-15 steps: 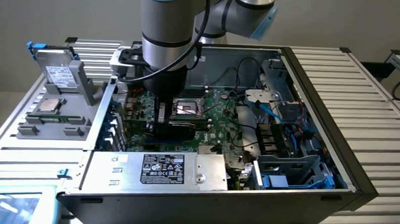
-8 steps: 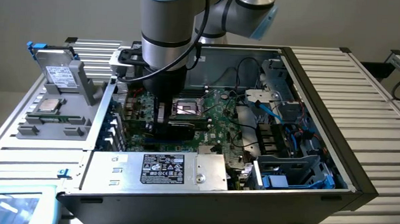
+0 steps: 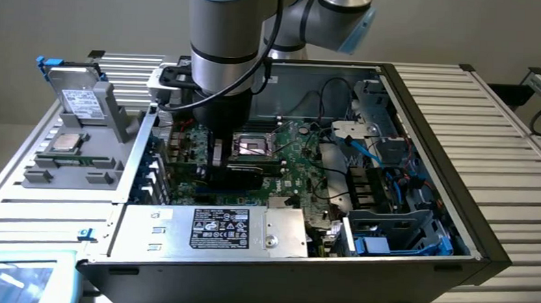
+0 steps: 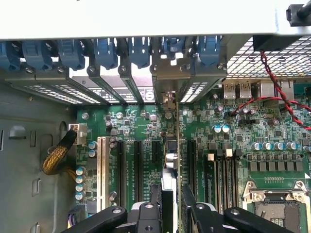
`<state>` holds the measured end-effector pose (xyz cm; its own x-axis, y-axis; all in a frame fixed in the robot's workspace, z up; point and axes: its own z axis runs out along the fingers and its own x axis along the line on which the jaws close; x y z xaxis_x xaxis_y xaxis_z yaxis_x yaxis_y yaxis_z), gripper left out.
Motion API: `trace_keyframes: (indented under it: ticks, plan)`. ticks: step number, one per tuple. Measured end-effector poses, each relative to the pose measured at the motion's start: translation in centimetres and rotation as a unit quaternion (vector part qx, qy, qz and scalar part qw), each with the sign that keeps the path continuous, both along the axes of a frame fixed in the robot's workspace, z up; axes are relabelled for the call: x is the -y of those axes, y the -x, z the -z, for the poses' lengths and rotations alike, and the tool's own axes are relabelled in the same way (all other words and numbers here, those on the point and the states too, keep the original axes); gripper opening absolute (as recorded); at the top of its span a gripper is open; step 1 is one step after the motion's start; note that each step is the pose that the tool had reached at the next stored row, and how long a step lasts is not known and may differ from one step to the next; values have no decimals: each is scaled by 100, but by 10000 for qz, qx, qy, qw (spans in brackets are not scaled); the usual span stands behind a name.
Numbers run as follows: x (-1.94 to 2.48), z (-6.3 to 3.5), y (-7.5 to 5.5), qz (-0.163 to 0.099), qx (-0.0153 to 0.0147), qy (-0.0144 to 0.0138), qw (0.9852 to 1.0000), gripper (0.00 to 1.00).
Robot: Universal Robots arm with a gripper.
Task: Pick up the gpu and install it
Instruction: 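Insert the gpu into the slot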
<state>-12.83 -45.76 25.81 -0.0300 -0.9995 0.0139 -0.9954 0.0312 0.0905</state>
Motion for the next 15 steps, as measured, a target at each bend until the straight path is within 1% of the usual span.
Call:
trace_keyframes:
  ticks: [3, 8, 12, 15]
  plan:
    - [0, 5, 1, 0, -1, 3, 10000, 28]
    - [0, 5, 1, 0, -8, 27, 10000, 28]
    - [0, 5, 2, 0, -11, 36, 10000, 28]
    - [-6, 5, 2, 0, -12, 49, 10000, 28]
